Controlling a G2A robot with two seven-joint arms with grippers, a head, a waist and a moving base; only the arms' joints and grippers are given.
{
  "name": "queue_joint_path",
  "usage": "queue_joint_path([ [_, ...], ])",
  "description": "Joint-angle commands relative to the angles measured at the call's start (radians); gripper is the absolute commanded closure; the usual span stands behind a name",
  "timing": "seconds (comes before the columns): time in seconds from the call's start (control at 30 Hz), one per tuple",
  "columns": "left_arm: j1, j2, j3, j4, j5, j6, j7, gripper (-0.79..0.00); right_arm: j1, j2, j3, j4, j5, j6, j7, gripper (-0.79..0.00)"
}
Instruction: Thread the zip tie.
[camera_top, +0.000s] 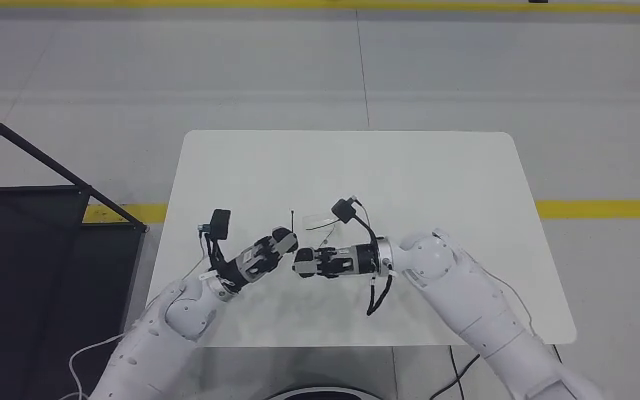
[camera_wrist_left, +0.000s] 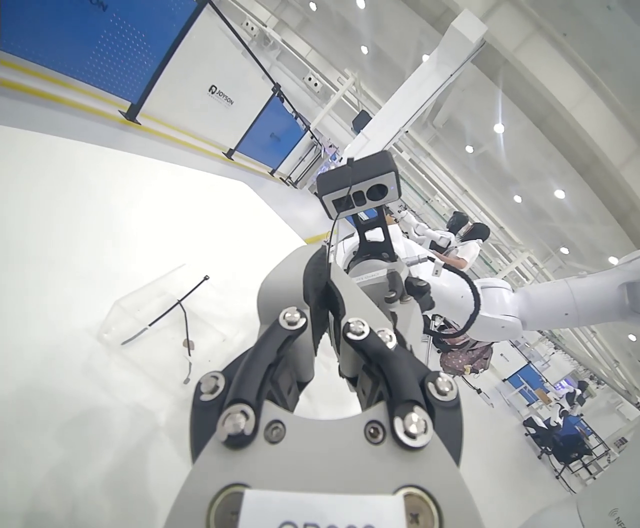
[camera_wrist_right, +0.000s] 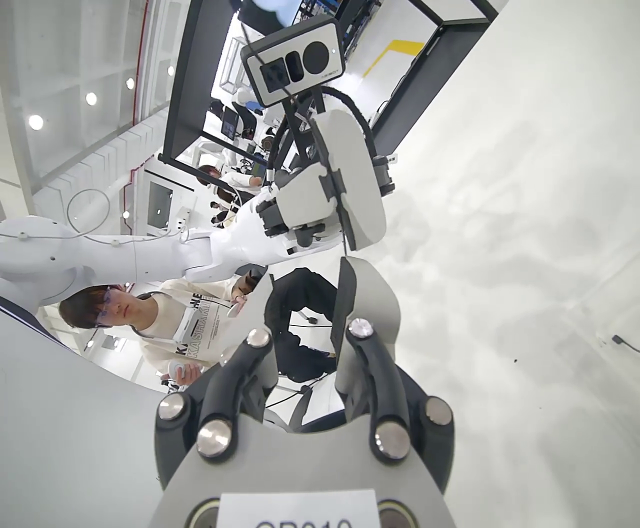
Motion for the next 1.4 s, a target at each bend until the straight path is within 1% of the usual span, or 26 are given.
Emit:
queue_joint_path([
  [0.0, 0.001, -0.002, -0.002, 0.001, 0.004, -0.005, 0.006, 0.0, 0.007, -0.004, -0.005, 0.011, 0.003, 0.006, 0.003, -0.228],
  [0.17, 0.003, -0.007, -0.006, 0.003, 0.012, -0.012, 0.021, 0.0, 0.017, -0.013, -0.013, 0.037, 0.01, 0.015, -0.003, -0.219],
  [0.4, 0.005, -0.014, -0.011, 0.005, 0.021, -0.014, 0.027, 0.0, 0.012, -0.023, -0.014, 0.042, -0.017, 0.025, -0.061, -0.219],
  [0.47, 0.006, -0.015, -0.012, 0.005, 0.023, -0.013, 0.027, 0.0, 0.01, -0.025, -0.013, 0.04, -0.017, 0.029, -0.064, -0.209],
  [0.53, 0.007, -0.017, -0.013, 0.005, 0.024, -0.013, 0.026, 0.0, 0.009, -0.026, -0.013, 0.039, -0.015, 0.028, -0.061, -0.175],
  [0.93, 0.005, -0.026, -0.02, 0.014, 0.021, -0.011, 0.019, 0.0, 0.006, -0.033, -0.003, 0.046, 0.006, 0.033, -0.031, -0.126],
  [1.37, 0.006, -0.035, -0.028, 0.02, 0.024, -0.016, 0.011, 0.0, 0.005, -0.04, 0.004, 0.05, 0.023, 0.029, -0.004, -0.163],
])
